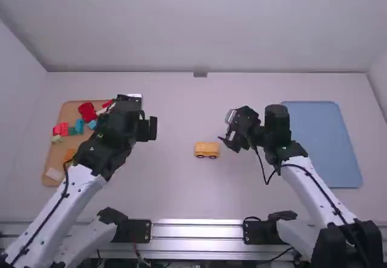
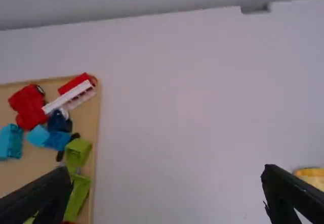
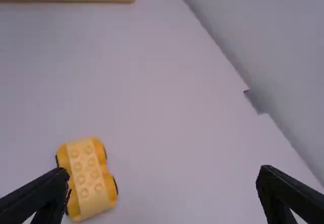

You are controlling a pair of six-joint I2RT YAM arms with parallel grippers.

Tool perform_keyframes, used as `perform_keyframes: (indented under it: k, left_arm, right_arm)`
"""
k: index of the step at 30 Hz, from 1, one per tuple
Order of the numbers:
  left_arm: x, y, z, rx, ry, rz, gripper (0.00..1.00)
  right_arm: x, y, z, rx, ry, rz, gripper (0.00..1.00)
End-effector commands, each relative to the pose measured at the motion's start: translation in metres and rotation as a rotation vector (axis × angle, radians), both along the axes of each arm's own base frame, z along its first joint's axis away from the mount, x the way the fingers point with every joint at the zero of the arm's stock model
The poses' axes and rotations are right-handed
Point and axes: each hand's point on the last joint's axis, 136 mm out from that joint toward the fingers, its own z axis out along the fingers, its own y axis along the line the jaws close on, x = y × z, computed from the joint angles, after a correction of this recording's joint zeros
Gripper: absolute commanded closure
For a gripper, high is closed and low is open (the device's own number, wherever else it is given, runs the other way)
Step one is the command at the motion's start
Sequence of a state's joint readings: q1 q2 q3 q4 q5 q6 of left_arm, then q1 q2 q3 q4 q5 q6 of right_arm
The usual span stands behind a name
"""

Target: Assemble lego blocks to make yellow taxi

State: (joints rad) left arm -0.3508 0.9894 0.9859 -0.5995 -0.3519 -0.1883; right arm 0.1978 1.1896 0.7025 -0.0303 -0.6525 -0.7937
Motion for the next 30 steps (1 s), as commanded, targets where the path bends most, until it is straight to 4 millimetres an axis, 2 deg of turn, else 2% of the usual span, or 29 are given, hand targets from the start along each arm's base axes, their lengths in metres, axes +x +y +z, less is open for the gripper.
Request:
perform_keyframes:
  k: [1, 3, 4, 9, 11, 13, 14, 19, 25, 30]
  left_arm:
    - [-0.005, 0.008, 0.035, -0.035, -0.077, 0.053, 0.01]
    - [-0.010, 0.018, 0.043, -0.050, -0.078, 0.099, 0.01]
    - [-0.014, 0.031, 0.047, -0.054, -0.077, 0.171, 0.01]
    - [-0.034, 0.077, 0.056, -0.034, -0.085, 0.380, 0.01]
    - [-0.037, 0.081, 0.056, -0.034, -0.085, 0.396, 0.01]
    - [-0.047, 0.098, 0.059, -0.057, -0.098, 0.472, 0.01]
    - [-0.048, 0.099, 0.059, -0.060, -0.099, 0.479, 0.01]
    - [-0.087, 0.134, 0.066, -0.167, -0.147, 0.701, 0.01]
    - [-0.121, 0.163, 0.076, -0.153, -0.145, 0.858, 0.01]
    - [-0.132, 0.184, 0.076, -0.118, -0.074, 0.964, 0.01]
  right_arm:
    - [0.002, 0.016, 0.039, 0.092, -0.026, 0.095, 0.01]
    - [0.000, 0.025, 0.050, 0.126, -0.029, 0.167, 0.01]
    - [0.002, 0.032, 0.059, 0.157, -0.022, 0.218, 0.01]
    - [0.008, 0.050, 0.078, 0.246, 0.034, 0.378, 0.01]
    - [0.009, 0.053, 0.081, 0.262, 0.043, 0.407, 0.01]
    - [0.019, 0.060, 0.087, 0.319, 0.102, 0.461, 0.01]
    - [0.020, 0.060, 0.088, 0.322, 0.104, 0.465, 0.01]
    - [0.032, 0.077, 0.091, 0.359, 0.136, 0.531, 0.01]
    - [0.035, 0.085, 0.095, 0.348, 0.094, 0.549, 0.01]
    - [0.040, 0.085, 0.093, 0.332, 0.078, 0.530, 0.01]
